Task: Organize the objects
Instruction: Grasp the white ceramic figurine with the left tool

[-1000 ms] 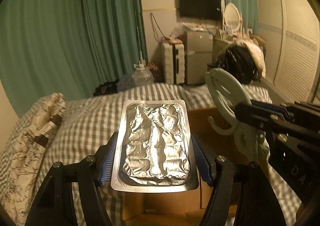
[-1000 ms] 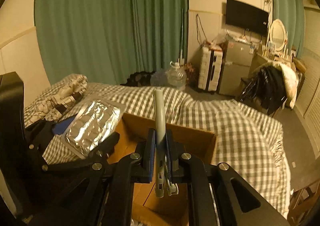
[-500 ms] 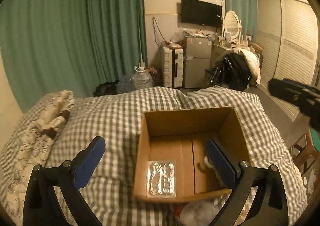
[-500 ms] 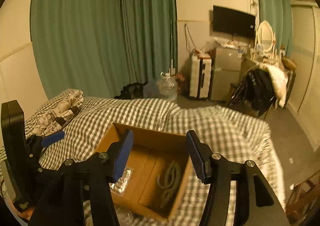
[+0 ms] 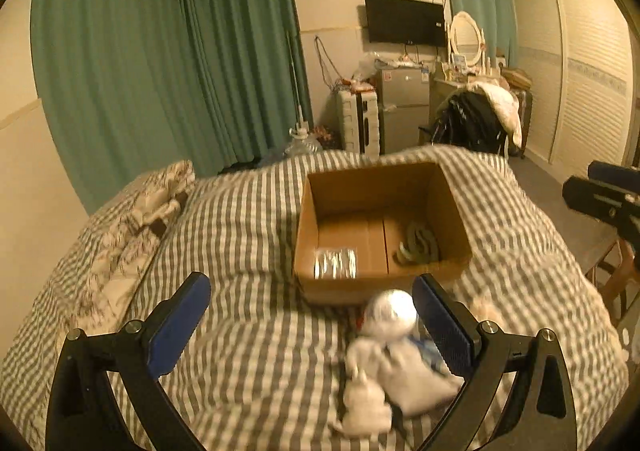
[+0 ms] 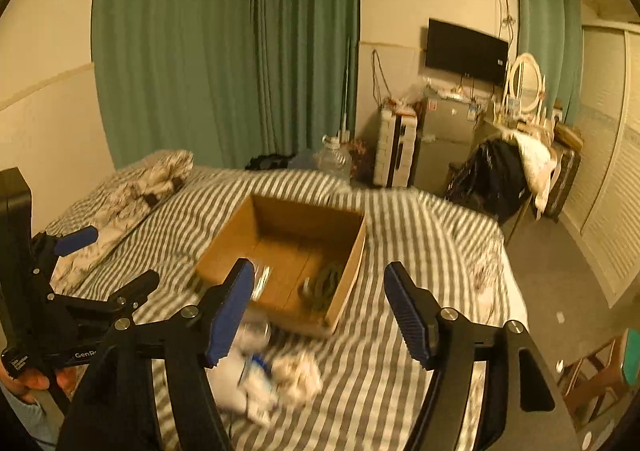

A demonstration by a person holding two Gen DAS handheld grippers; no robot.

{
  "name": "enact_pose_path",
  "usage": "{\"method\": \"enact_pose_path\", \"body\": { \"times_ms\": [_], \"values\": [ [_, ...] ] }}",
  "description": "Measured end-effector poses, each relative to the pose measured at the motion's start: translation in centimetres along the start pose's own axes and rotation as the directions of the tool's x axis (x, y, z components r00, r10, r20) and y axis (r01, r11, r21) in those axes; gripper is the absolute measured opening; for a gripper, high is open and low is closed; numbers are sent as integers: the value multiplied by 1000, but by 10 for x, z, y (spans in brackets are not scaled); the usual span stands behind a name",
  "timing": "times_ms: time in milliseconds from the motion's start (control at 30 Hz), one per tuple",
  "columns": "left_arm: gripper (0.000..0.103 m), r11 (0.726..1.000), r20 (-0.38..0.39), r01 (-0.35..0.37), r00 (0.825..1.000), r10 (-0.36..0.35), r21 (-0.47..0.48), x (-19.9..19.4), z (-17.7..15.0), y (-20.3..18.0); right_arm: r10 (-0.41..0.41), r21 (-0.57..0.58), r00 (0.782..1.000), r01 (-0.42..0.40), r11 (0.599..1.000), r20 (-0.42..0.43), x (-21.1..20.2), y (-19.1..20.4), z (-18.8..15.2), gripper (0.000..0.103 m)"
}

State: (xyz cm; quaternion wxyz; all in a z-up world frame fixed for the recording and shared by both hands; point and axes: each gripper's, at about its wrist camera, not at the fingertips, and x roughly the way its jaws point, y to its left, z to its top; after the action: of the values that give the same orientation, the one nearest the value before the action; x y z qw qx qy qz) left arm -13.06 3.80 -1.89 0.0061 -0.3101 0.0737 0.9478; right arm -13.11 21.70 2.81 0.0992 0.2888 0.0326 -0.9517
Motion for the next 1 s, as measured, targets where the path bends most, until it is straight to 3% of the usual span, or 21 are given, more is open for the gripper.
{"method": "enact_pose_path", "body": {
  "times_ms": [133, 300, 533, 567, 700, 733, 1000],
  "values": [
    [103, 999, -77, 8, 997, -11, -33, 12, -36, -3, -6, -2, 998, 6, 1000, -62, 7, 11, -43, 67],
    [103, 999, -195, 13, 981, -21, -45, 39, -79, -12, 29, 12, 988, -27, 1000, -152, 29, 23, -95, 67],
    [101, 1000, -276, 28, 961, -26, 4, 62, -109, -23, 10, 29, 968, -3, 1000, -249, 59, 24, -128, 67],
    [99, 999, -283, 35, 959, -30, 15, 64, -111, -26, 14, 34, 968, -6, 999, -252, 60, 23, -129, 67],
    [71, 996, -338, 81, 939, -60, 48, 78, -120, -35, 22, 41, 965, -11, 999, -262, 66, 23, -129, 67],
    [58, 994, -337, 101, 938, -82, 42, 77, -120, -35, 23, 42, 964, -12, 999, -265, 67, 24, -130, 67],
    [58, 994, -251, 111, 962, -109, -7, 45, -102, -17, 27, 18, 966, -23, 1000, -258, 60, 36, -127, 67]
  ]
}}
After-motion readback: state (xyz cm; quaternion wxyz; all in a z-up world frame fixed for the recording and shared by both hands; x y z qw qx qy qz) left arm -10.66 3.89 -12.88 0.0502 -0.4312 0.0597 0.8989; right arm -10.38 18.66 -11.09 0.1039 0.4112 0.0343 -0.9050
